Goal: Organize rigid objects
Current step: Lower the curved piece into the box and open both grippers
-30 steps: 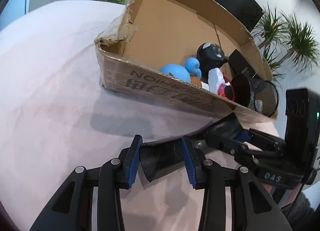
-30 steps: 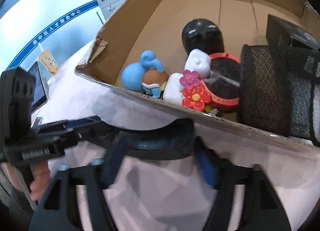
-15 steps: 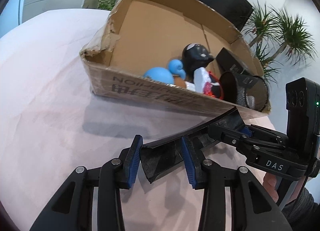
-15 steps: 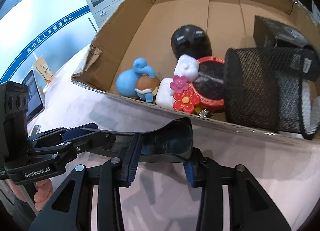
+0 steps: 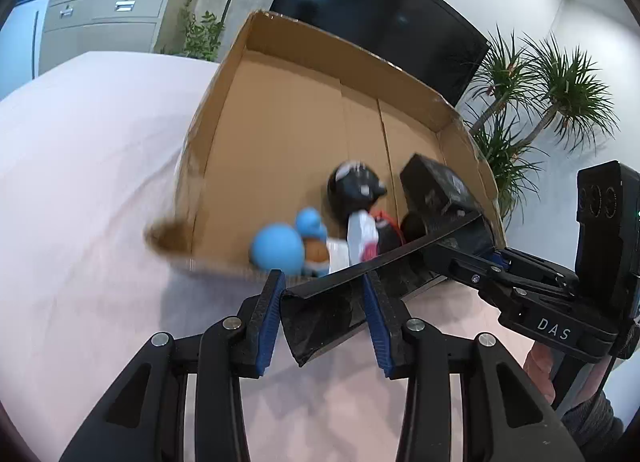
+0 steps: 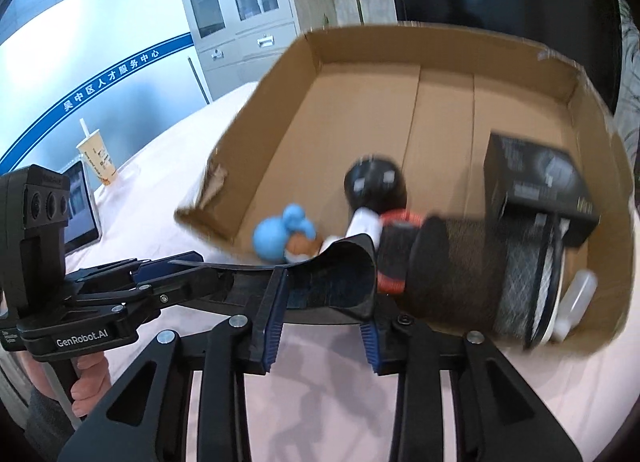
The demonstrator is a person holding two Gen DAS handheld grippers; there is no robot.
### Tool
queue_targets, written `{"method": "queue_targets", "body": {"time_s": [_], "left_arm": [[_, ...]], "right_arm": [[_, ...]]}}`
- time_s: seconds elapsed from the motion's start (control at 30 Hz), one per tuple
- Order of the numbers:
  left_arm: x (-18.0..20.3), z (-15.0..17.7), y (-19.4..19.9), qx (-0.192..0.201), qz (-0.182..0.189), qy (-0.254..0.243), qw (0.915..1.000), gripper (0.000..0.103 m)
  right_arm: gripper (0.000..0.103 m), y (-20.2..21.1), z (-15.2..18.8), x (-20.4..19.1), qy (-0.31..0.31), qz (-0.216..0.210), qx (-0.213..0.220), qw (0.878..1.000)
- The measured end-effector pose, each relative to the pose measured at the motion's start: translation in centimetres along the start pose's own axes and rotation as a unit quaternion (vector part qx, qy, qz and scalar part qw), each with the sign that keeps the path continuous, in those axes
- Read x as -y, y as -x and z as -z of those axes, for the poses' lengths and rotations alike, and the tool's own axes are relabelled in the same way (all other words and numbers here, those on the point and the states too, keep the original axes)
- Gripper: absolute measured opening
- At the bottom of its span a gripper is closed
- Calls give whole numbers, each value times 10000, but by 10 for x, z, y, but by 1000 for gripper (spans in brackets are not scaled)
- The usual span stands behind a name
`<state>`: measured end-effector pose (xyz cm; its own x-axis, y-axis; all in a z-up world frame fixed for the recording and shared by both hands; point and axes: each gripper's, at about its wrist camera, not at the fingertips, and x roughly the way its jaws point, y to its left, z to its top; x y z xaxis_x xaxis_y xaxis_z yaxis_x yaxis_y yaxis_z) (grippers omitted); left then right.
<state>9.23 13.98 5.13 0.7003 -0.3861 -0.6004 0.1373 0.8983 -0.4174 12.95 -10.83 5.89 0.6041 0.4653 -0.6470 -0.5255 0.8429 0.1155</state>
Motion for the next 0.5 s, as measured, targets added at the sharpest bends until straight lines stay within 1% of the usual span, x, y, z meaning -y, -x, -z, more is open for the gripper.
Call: {"method": "queue_targets", "body": {"time_s": [0.1, 0.23, 0.37, 0.4, 0.43, 0.47, 0.5], "left_arm": [[1, -20, -10, -67, -41, 11, 10000, 37], [3, -50, -41, -320, -144, 21, 9994, 38], [0, -72, -76, -590, -127, 126, 9981, 38], [0, -74, -82, -617, -126, 143, 9979, 38], [-1, -77, -84, -544, -78, 182, 9983, 39], [-2, -79, -85, -535, -85, 228, 9983, 39], [-1, -81, -85, -463, -208, 280, 9983, 41]], "right_arm": [[31, -7, -16, 8, -30, 40, -19, 10000], [31, -30, -42, 27, -167, 202, -235, 9994], [32, -52, -58, 47, -275, 368, -385, 9982], [33, -57, -60, 51, -295, 401, -452, 9977], [33, -62, -63, 55, -303, 416, -480, 9975], [33, -61, -66, 57, -285, 463, -419, 9976], [36, -61, -68, 57, -251, 508, -462, 9973]]}}
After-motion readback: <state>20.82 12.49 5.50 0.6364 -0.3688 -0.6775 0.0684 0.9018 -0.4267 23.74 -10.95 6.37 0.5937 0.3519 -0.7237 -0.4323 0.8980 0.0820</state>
